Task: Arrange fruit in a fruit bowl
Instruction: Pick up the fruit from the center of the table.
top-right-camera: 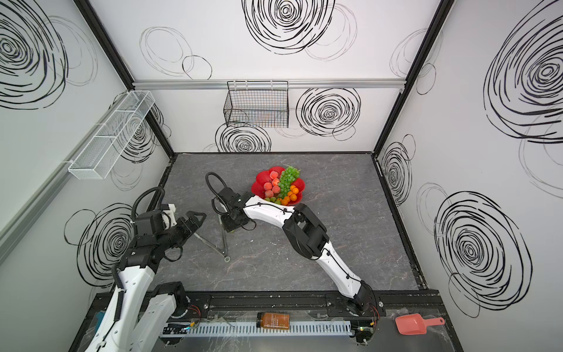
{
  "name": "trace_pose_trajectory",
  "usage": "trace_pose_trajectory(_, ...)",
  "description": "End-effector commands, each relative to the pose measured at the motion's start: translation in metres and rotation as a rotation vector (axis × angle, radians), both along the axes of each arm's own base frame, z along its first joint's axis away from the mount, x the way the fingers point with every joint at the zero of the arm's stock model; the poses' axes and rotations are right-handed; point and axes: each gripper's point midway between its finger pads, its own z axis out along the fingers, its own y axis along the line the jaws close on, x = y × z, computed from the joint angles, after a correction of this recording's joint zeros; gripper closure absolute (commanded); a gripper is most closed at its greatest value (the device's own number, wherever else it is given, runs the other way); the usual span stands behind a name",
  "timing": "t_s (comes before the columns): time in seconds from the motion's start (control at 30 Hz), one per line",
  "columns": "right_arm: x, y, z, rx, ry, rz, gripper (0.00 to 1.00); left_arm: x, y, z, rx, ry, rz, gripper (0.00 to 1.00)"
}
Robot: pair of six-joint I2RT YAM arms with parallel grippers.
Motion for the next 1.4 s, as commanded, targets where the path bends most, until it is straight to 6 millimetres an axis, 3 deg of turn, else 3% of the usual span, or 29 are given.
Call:
trace_pose_trajectory(0.0, -0.006, 0.000, -0.010, -0.032, 0.016, 0.017, 0.51, 0.003, 0.001, 0.001, 0.009, -0.025, -0.009, 0.04)
trace_pose_trajectory(0.63, -0.012, 0.000, -0.020, -0.046, 0.030, 0.024, 0.56, 0.003, -0.001, 0.001, 0.003, -0.027, -0.018, 0.04)
trace_pose_trajectory(0.97, -0.010, -0.002, -0.002, -0.031, 0.008, 0.011, 0.61, 0.003, -0.006, 0.002, -0.003, -0.042, -0.034, 0.04)
trace_pose_trajectory(1.17, -0.013, -0.017, 0.018, 0.002, -0.008, -0.017, 0.61, 0.000, -0.021, 0.005, 0.008, -0.063, -0.071, 0.04)
trace_pose_trajectory(1.37, -0.027, -0.053, 0.024, 0.019, 0.001, -0.065, 0.61, -0.004, -0.048, 0.001, 0.019, -0.076, -0.135, 0.04)
